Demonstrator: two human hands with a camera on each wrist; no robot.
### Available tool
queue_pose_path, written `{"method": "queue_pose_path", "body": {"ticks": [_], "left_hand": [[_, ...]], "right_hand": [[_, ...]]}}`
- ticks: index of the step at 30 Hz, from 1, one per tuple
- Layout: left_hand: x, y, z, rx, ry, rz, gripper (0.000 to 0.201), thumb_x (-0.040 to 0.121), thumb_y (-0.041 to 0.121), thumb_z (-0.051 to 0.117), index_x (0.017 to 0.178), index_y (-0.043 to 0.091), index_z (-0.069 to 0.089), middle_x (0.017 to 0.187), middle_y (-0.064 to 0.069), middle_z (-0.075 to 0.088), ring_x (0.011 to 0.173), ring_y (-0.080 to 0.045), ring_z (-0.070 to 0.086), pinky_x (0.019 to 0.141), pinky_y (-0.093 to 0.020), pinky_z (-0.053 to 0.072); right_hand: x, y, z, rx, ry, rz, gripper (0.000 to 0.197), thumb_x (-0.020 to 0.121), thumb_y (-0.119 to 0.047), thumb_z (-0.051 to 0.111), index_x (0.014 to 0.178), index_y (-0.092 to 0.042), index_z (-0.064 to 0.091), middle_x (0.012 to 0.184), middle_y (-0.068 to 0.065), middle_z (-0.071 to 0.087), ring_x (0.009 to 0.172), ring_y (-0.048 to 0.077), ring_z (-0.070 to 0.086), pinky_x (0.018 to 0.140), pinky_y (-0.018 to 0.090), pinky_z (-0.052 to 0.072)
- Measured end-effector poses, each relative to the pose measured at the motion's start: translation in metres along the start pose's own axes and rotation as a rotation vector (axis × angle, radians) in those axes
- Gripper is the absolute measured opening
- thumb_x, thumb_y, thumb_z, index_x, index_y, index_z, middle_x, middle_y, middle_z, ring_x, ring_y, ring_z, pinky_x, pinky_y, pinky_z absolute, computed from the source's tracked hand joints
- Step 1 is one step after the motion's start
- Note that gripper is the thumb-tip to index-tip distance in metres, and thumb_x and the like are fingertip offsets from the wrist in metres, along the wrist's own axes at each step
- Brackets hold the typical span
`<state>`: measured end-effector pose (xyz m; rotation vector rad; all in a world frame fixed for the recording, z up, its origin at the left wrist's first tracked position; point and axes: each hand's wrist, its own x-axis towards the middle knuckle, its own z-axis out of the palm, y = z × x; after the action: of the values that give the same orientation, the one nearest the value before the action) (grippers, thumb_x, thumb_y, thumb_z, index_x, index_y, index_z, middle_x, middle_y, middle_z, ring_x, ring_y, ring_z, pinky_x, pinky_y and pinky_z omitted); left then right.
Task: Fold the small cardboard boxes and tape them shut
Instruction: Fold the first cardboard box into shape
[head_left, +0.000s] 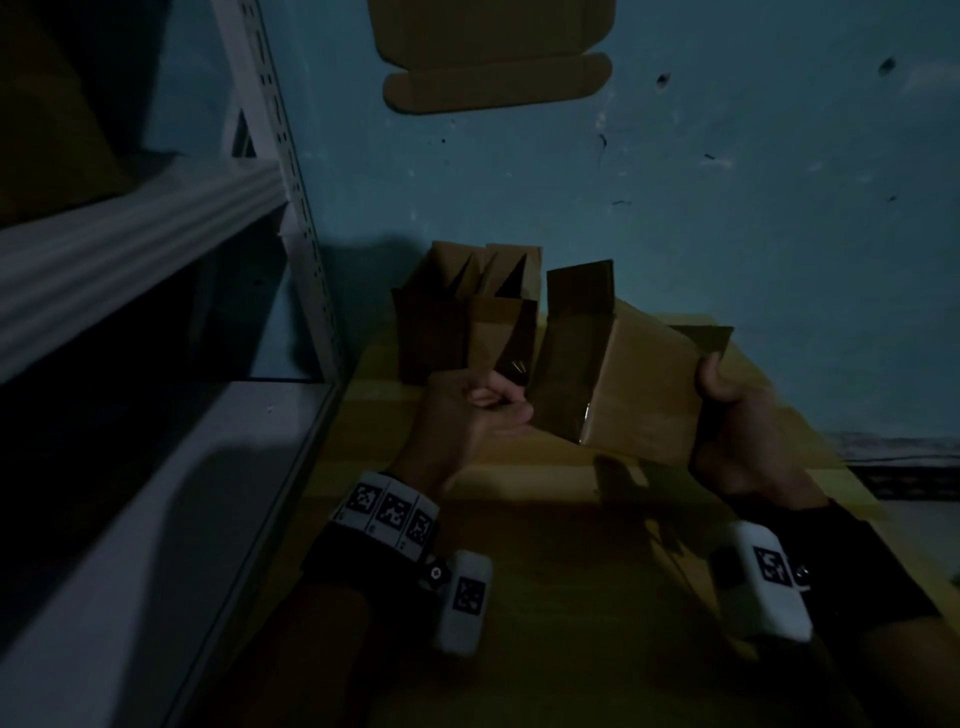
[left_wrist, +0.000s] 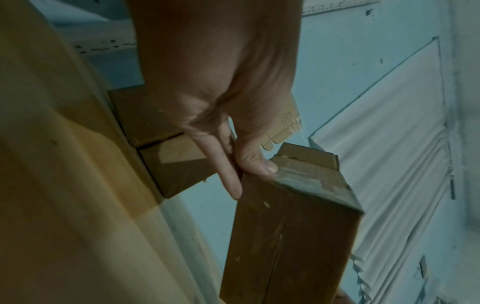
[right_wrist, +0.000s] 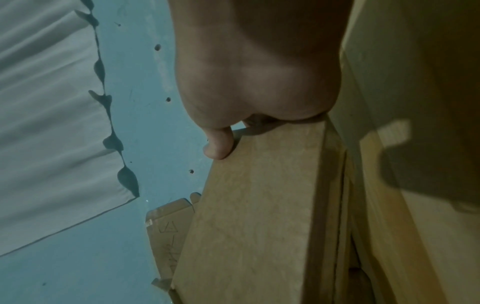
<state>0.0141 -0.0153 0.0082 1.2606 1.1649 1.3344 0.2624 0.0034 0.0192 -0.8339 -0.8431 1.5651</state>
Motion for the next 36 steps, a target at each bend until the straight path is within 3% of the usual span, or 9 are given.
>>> {"method": "queue_pose_path", "body": {"ticks": [2,4,12,16,20,23,27,31,36], "left_hand": [[0.0,0.0,0.0,-0.03,0.007,0.006,0.024,0.079,-0.015,0.067,0.073,0.008,0.068,0.096,-0.005,0.069,0.084,-0.009,0.072,0.066,-0.028,0.06],[0.001,0.001,0.001,-0.058,0.03,0.008,0.022,0.08,-0.015,0.066,0.073,0.006,0.066,0.094,-0.006,0.069,0.083,-0.007,0.071,0.066,-0.028,0.06],[0.002,-0.001,0.001,-0.153,0.058,-0.026,0.021,0.084,-0.01,0.063,0.076,0.009,0.064,0.094,-0.003,0.069,0.079,-0.001,0.071,0.071,-0.029,0.061],[0.005,0.003,0.0,-0.186,-0.024,-0.1,0.012,0.086,0.006,0.067,0.075,0.009,0.064,0.087,0.002,0.073,0.09,-0.012,0.072,0.078,-0.033,0.06],[0.008,0.006,0.0,-0.197,-0.031,-0.225,0.031,0.084,0.03,0.07,0.089,0.0,0.065,0.106,-0.012,0.07,0.095,-0.02,0.072,0.072,-0.031,0.059],[0.006,0.003,0.001,-0.157,-0.029,-0.269,0.034,0.085,0.025,0.073,0.102,-0.003,0.065,0.105,-0.011,0.072,0.086,-0.012,0.074,0.071,-0.025,0.058],[0.005,0.001,-0.001,-0.136,-0.022,-0.214,0.014,0.086,0.016,0.071,0.085,0.002,0.066,0.106,-0.012,0.072,0.092,-0.017,0.073,0.075,-0.026,0.059],[0.006,-0.001,-0.002,-0.105,0.025,-0.109,0.007,0.085,0.002,0.069,0.082,0.003,0.063,0.083,-0.004,0.068,0.08,-0.011,0.072,0.071,-0.028,0.06],[0.006,-0.005,-0.003,-0.09,0.006,-0.072,0.007,0.087,-0.003,0.065,0.083,0.002,0.062,0.065,0.005,0.068,0.082,-0.013,0.071,0.074,-0.031,0.061]], "right_hand": [[-0.001,0.001,0.001,0.025,-0.003,0.008,0.043,0.105,-0.045,0.04,0.109,-0.022,0.076,0.112,0.005,0.076,0.104,0.026,0.073,0.08,0.05,0.061],[-0.001,0.001,0.003,0.04,-0.005,0.01,0.042,0.105,-0.045,0.041,0.12,-0.02,0.07,0.122,0.008,0.072,0.112,0.029,0.07,0.087,0.053,0.057],[-0.001,0.0,0.005,0.073,-0.037,-0.02,0.044,0.107,-0.043,0.037,0.135,-0.016,0.058,0.122,0.007,0.073,0.111,0.025,0.071,0.074,0.043,0.062],[0.002,0.0,0.002,0.061,-0.03,-0.029,0.049,0.106,-0.045,0.039,0.143,-0.016,0.054,0.134,0.011,0.065,0.12,0.029,0.065,0.08,0.048,0.061],[0.003,0.0,0.002,0.025,-0.07,-0.075,0.044,0.108,-0.04,0.033,0.139,-0.02,0.056,0.136,0.009,0.064,0.121,0.028,0.064,0.081,0.044,0.061],[0.001,0.002,0.005,-0.003,-0.104,-0.095,0.046,0.107,-0.04,0.032,0.139,-0.017,0.056,0.14,0.011,0.061,0.127,0.029,0.06,0.084,0.043,0.059],[0.001,0.001,0.004,-0.042,-0.104,-0.106,0.05,0.105,-0.042,0.036,0.143,-0.015,0.053,0.141,0.011,0.06,0.127,0.029,0.06,0.082,0.043,0.06],[0.002,0.002,0.005,-0.055,-0.119,-0.114,0.044,0.106,-0.042,0.035,0.129,-0.017,0.062,0.132,0.009,0.067,0.124,0.029,0.063,0.08,0.044,0.06],[0.004,0.004,0.004,-0.077,-0.137,-0.123,0.047,0.103,-0.043,0.038,0.134,-0.014,0.059,0.14,0.013,0.061,0.129,0.032,0.058,0.091,0.048,0.057]]}}
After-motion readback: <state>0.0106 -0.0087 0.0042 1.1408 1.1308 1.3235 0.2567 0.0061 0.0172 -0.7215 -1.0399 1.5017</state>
